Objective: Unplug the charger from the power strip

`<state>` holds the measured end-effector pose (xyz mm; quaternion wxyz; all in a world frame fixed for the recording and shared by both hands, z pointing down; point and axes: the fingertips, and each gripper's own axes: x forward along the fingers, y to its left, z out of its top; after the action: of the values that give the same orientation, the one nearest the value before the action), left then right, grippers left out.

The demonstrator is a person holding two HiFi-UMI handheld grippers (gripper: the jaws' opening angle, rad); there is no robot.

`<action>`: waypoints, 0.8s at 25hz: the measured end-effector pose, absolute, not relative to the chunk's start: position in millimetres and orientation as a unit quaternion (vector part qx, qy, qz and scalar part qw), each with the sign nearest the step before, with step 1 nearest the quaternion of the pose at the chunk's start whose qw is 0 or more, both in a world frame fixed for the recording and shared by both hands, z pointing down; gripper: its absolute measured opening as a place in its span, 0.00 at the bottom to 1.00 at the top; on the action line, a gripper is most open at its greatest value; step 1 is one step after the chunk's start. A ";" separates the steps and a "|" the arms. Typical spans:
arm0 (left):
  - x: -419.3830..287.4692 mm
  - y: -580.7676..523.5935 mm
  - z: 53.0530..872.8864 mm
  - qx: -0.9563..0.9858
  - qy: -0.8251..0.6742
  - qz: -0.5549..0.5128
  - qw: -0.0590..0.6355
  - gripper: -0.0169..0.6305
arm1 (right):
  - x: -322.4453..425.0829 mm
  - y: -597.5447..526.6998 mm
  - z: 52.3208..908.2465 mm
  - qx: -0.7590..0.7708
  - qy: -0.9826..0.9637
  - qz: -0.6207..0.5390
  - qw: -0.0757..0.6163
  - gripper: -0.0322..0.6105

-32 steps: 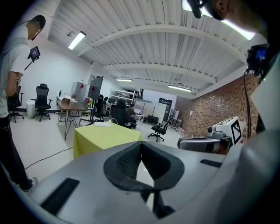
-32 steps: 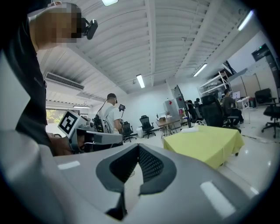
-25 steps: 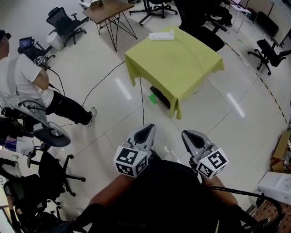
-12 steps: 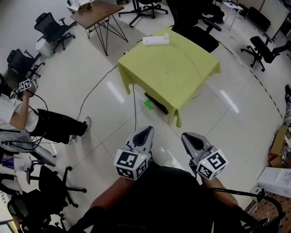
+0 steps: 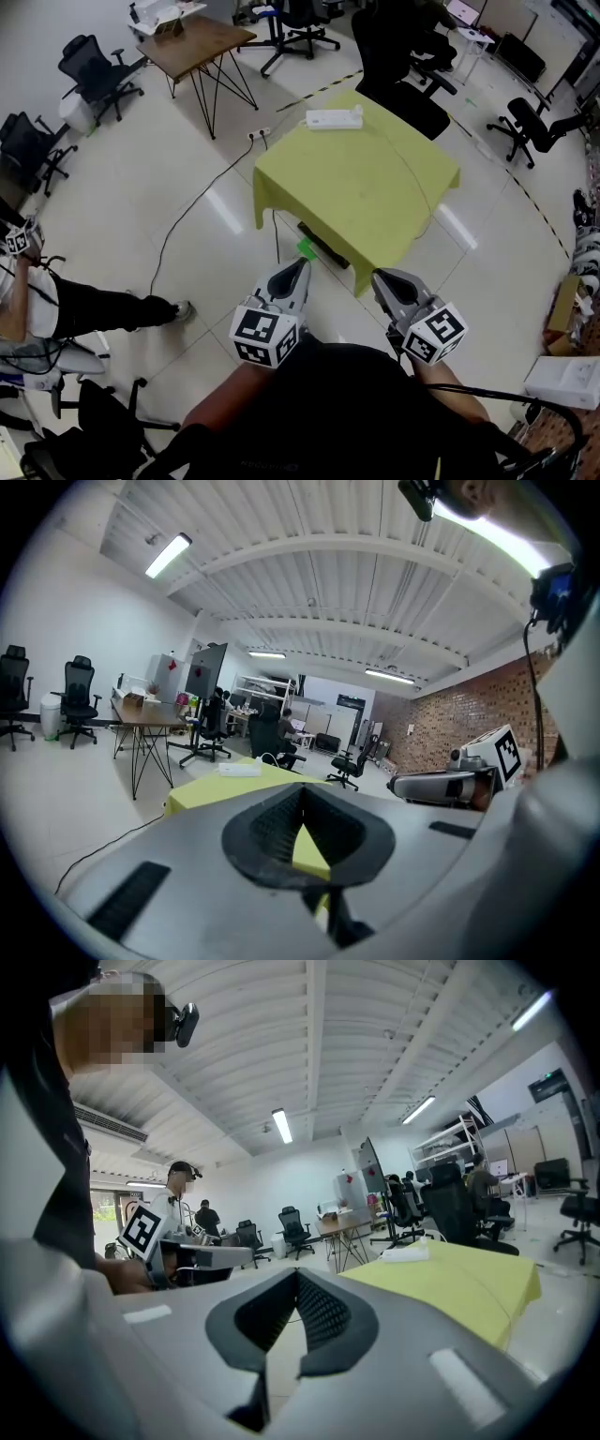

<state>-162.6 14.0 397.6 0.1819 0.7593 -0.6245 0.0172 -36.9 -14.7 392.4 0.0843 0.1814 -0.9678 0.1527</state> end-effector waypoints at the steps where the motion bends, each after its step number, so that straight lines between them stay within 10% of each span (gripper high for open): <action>1: -170.9 8.8 396.8 0.762 -0.621 0.017 0.181 0.04 | -46.6 -20.1 391.5 0.183 -0.968 0.151 0.085 0.05; 20: -257.4 -89.0 415.8 0.765 -0.612 0.023 0.198 0.04 | -139.4 -113.8 412.0 0.186 -0.965 0.158 0.092 0.05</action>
<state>-257.4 -89.0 415.8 0.1979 0.7650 -0.6124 0.0232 -139.4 -113.8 412.0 0.0917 0.1863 -0.9654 0.1578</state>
